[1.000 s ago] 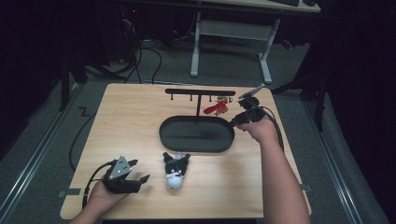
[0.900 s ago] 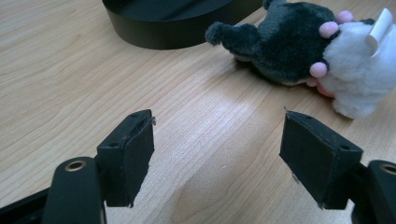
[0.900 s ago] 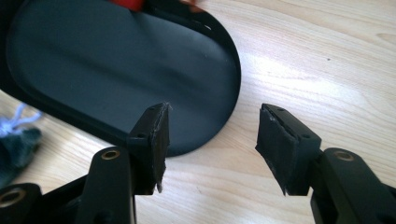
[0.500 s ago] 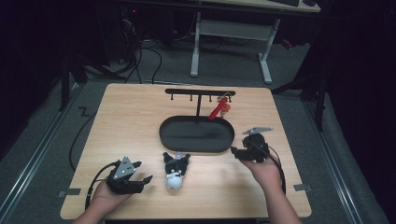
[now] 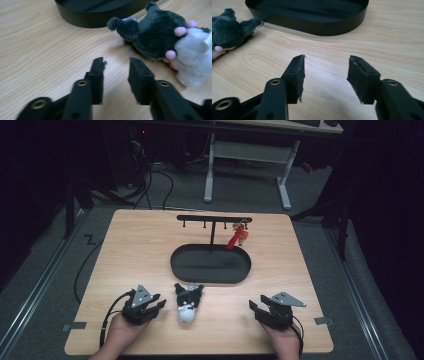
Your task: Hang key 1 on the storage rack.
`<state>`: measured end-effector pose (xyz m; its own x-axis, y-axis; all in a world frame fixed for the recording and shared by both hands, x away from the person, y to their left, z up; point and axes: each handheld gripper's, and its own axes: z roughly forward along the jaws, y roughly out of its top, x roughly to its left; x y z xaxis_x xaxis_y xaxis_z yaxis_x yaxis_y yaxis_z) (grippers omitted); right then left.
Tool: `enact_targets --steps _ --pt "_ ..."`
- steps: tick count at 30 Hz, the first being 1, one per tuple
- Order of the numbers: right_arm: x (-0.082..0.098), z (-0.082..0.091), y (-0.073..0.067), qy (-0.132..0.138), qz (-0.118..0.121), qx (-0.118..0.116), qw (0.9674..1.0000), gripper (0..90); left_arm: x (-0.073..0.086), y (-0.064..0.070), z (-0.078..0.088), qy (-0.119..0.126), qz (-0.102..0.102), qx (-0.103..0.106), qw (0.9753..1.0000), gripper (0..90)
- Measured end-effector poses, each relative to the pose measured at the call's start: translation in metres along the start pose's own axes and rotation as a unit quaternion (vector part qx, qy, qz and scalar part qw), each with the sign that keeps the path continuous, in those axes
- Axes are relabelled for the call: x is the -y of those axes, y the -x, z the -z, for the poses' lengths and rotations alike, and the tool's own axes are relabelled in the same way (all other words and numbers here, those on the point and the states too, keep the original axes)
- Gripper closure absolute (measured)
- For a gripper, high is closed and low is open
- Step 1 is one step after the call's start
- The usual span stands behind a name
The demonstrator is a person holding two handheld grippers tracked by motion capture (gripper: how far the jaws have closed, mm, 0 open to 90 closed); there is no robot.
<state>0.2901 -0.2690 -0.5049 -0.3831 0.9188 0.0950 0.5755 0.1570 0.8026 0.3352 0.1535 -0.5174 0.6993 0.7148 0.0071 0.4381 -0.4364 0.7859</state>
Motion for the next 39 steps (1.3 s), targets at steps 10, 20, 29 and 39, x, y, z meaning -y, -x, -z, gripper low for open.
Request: enact_targets --steps 10,20,29,39 --pt "-0.004 0.002 -0.003 0.005 -0.02 -0.02 0.9996 53.5 -0.015 0.023 -0.026 -0.02 -0.01 -0.009 0.9997 85.9" --pt "0.006 0.008 0.007 -0.023 -0.003 -0.003 0.9997 58.0 -0.032 0.064 -0.048 -0.025 -0.03 0.021 0.999 89.8" --pt "0.007 0.014 0.01 -0.006 -0.016 -0.01 0.9998 57.6 -0.033 0.085 -0.053 -0.03 -0.044 0.035 0.998 89.7" --pt "0.006 0.009 0.01 -0.011 -0.016 -0.014 0.9997 57.4 -0.018 0.097 -0.036 -0.031 -0.042 0.065 0.9965 89.9"
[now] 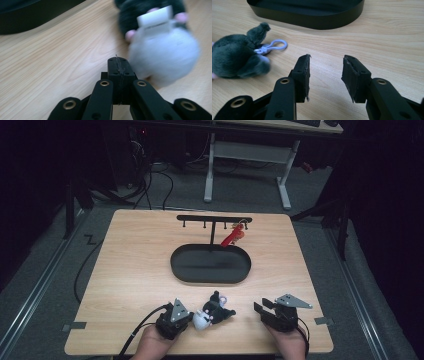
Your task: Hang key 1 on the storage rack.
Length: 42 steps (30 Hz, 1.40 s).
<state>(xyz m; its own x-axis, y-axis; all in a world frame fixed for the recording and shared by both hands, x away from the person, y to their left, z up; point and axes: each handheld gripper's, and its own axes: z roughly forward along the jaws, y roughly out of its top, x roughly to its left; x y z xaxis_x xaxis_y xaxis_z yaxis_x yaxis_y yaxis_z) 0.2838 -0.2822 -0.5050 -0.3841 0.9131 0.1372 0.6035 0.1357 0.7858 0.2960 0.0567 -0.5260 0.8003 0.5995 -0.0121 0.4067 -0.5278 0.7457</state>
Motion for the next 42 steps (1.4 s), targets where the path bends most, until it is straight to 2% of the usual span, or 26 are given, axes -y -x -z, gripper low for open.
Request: enact_targets --steps 5,11,13,15,17,20,24,29,31,32,33,35,37,42 --pt "0.0 -0.003 0.002 -0.002 0.008 0.005 1.0 56.1 -0.015 0.021 -0.021 -0.005 -0.013 0.027 0.9995 90.0" --pt "0.003 -0.003 0.009 -0.001 -0.01 0.006 0.9999 55.9 -0.034 0.045 -0.042 -0.004 -0.032 0.047 0.9984 90.0" --pt "0.004 -0.002 0.011 -0.002 -0.011 0.008 0.9999 55.2 -0.038 0.049 -0.044 -0.002 -0.037 0.05 0.9981 89.8" --pt "0.005 -0.002 0.013 -0.006 -0.011 0.012 0.9998 54.9 -0.037 0.046 -0.041 0.002 -0.034 0.051 0.9981 88.2" --pt "0.007 -0.002 0.014 -0.011 -0.012 0.016 0.9997 54.8 -0.032 0.037 -0.034 0.006 -0.028 0.046 0.9985 86.2" --pt "0.007 -0.003 0.015 -0.024 -0.015 0.018 0.9994 54.7 -0.021 0.015 -0.015 0.012 -0.023 0.031 0.9992 80.8" --pt "0.005 -0.004 0.014 -0.025 -0.007 0.024 0.9994 55.1 -0.006 -0.025 0.015 0.01 -0.023 -0.02 0.9995 73.2" --pt "0.004 -0.006 0.008 -0.041 -0.005 0.035 0.9985 55.7 0.014 -0.078 0.051 0.018 -0.022 -0.087 0.9959 60.6" --pt "0.002 -0.007 0.006 -0.049 -0.004 0.039 0.998 55.7 0.027 -0.094 0.058 0.028 -0.003 -0.104 0.9942 55.2" --pt "0.002 -0.008 0.005 -0.054 -0.005 0.04 0.9977 55.5 0.033 -0.102 0.061 0.03 0.009 -0.103 0.9941 53.7" --pt "0.001 -0.009 0.004 -0.059 -0.005 0.037 0.9975 55.1 0.036 -0.108 0.063 0.027 0.018 -0.102 0.9942 53.4" --pt "0.0 -0.009 0.0 -0.069 -0.007 0.042 0.9967 53.8 0.038 -0.116 0.067 0.027 0.022 -0.1 0.9944 48.5" --pt "-0.002 -0.01 -0.004 -0.078 0.005 0.054 0.9955 52.1 0.04 -0.121 0.068 0.028 0.025 -0.107 0.9935 45.6" --pt "-0.006 -0.012 -0.011 -0.128 0.013 0.072 0.989 45.4 0.042 -0.126 0.063 0.029 0.031 -0.11 0.993 43.2"
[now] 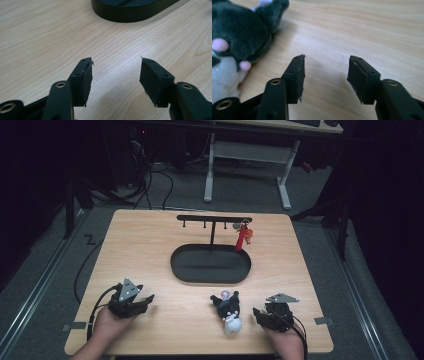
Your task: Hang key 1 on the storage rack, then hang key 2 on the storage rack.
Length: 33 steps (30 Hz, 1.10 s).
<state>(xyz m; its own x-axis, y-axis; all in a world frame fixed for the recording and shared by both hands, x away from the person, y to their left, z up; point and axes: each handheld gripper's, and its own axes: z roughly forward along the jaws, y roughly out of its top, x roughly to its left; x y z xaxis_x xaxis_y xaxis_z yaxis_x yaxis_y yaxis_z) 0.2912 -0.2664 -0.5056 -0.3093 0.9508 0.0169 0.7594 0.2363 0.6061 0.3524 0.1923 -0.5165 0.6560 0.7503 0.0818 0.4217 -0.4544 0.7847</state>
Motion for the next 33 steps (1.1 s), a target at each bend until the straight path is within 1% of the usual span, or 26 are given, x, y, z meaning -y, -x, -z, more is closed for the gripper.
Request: enact_targets --steps 2,3,6,8,9,11,12,14,15,16,18,22,23,25,28,29,30,33 --pt "-0.003 0.0 -0.001 -0.032 0.004 0.009 0.9994 42.0 -0.001 0.001 -0.001 -0.001 -0.002 0.005 1.0 43.0" --pt "-0.005 0.001 -0.001 -0.043 0.004 0.013 0.999 41.1 -0.002 0.002 -0.001 0.0 -0.004 0.006 1.0 42.9" --pt "-0.012 0.003 -0.001 -0.074 -0.005 0.003 0.9973 37.4 -0.003 0.003 -0.002 0.005 -0.005 0.009 0.9999 42.8" --pt "-0.016 0.003 -0.002 -0.092 -0.004 -0.001 0.9958 36.0 -0.003 0.003 -0.003 0.006 -0.003 0.013 0.9999 42.7" --pt "-0.018 0.003 -0.003 -0.107 -0.005 -0.005 0.9942 35.0 -0.003 0.002 -0.003 0.004 -0.001 0.016 0.9999 42.7" --pt "-0.023 0.002 -0.005 -0.126 0.001 -0.006 0.992 34.8 -0.002 0.003 -0.004 0.004 0.0 0.019 0.9998 42.6" --pt "-0.025 0.001 -0.006 -0.139 0.003 -0.005 0.9903 34.3 -0.002 0.003 -0.003 0.004 0.0 0.021 0.9998 42.6" --pt "-0.03 0.002 -0.009 -0.164 0.02 0.001 0.9862 33.8 -0.003 0.004 -0.002 0.005 0.0 0.024 0.9997 42.6" --pt "-0.032 0.003 -0.01 -0.173 0.023 0.004 0.9847 33.5 -0.003 0.005 -0.003 0.005 -0.001 0.026 0.9997 42.6" --pt "-0.035 0.004 -0.012 -0.183 0.022 0.0 0.9828 33.0 -0.003 0.006 -0.003 0.003 -0.004 0.027 0.9996 42.6" --pt "-0.04 0.007 -0.015 -0.205 0.029 0.0 0.9784 32.6 -0.003 0.007 -0.005 0.002 -0.008 0.028 0.9996 42.6" --pt "-0.045 0.007 -0.02 -0.242 0.043 0.0 0.9692 32.0 -0.004 0.011 -0.008 -0.003 -0.014 0.033 0.9993 42.6" --pt "-0.046 0.006 -0.021 -0.255 0.048 0.003 0.9658 31.7 -0.004 0.011 -0.008 -0.004 -0.014 0.034 0.9993 42.6" --pt "-0.044 0.004 -0.022 -0.275 0.049 0.001 0.9603 31.0 -0.003 0.012 -0.007 -0.006 -0.016 0.034 0.9993 42.6" --pt "-0.042 0.002 -0.023 -0.294 0.056 0.003 0.9543 30.8 -0.003 0.01 -0.004 -0.002 -0.012 0.034 0.9994 42.6" --pt "-0.042 0.002 -0.023 -0.297 0.056 0.003 0.9531 30.7 -0.003 0.01 -0.004 0.0 -0.009 0.034 0.9994 42.6" --pt "-0.041 0.002 -0.023 -0.298 0.056 0.004 0.9528 30.7 -0.003 0.009 -0.004 0.001 -0.009 0.033 0.9994 42.6" --pt "-0.041 0.002 -0.022 -0.293 0.052 0.005 0.9546 30.7 -0.001 0.01 -0.004 -0.004 -0.012 0.035 0.9993 42.5"
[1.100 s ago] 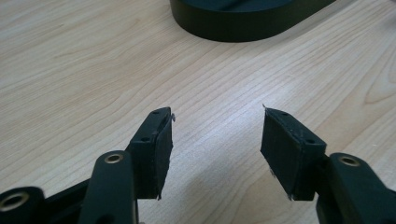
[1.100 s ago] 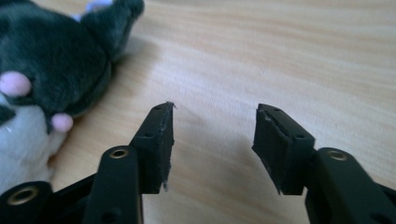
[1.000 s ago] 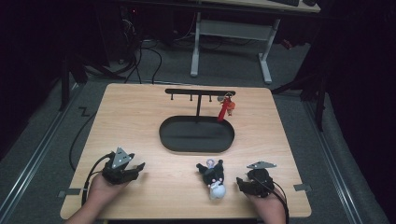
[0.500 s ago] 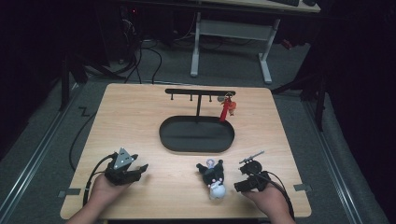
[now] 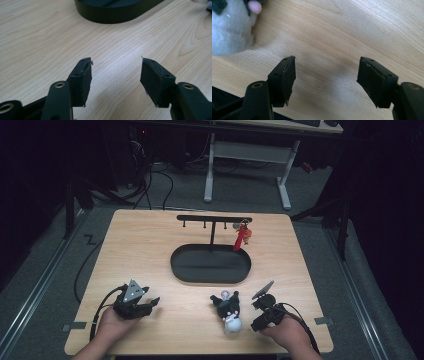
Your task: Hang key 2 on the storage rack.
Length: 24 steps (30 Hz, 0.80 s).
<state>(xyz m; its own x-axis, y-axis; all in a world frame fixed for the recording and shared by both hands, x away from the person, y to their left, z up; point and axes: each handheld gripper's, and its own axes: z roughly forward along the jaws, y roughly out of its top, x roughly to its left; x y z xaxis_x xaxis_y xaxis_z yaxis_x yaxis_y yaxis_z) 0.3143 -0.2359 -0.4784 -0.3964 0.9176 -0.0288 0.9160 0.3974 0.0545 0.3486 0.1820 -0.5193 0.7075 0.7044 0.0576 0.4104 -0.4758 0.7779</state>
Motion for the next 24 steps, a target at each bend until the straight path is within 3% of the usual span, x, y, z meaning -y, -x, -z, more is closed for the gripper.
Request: enact_targets --steps 8,14,18,24 --pt "-0.004 0.01 -0.006 0.021 -0.003 -0.009 0.9997 28.8 0.002 0.002 0.002 -0.001 -0.002 0.006 1.0 42.5" --pt "-0.016 0.037 -0.027 0.05 0.03 -0.017 0.9982 24.4 0.001 0.004 0.003 0.0 -0.01 0.007 0.9999 42.5" --pt "-0.026 0.052 -0.039 0.058 0.023 -0.028 0.9977 20.3 0.001 0.004 0.003 0.0 -0.012 0.01 0.9999 42.5" --pt "-0.039 0.051 -0.065 0.056 0.039 -0.044 0.9967 15.7 0.0 0.005 0.001 0.002 -0.017 0.013 0.9998 42.5"
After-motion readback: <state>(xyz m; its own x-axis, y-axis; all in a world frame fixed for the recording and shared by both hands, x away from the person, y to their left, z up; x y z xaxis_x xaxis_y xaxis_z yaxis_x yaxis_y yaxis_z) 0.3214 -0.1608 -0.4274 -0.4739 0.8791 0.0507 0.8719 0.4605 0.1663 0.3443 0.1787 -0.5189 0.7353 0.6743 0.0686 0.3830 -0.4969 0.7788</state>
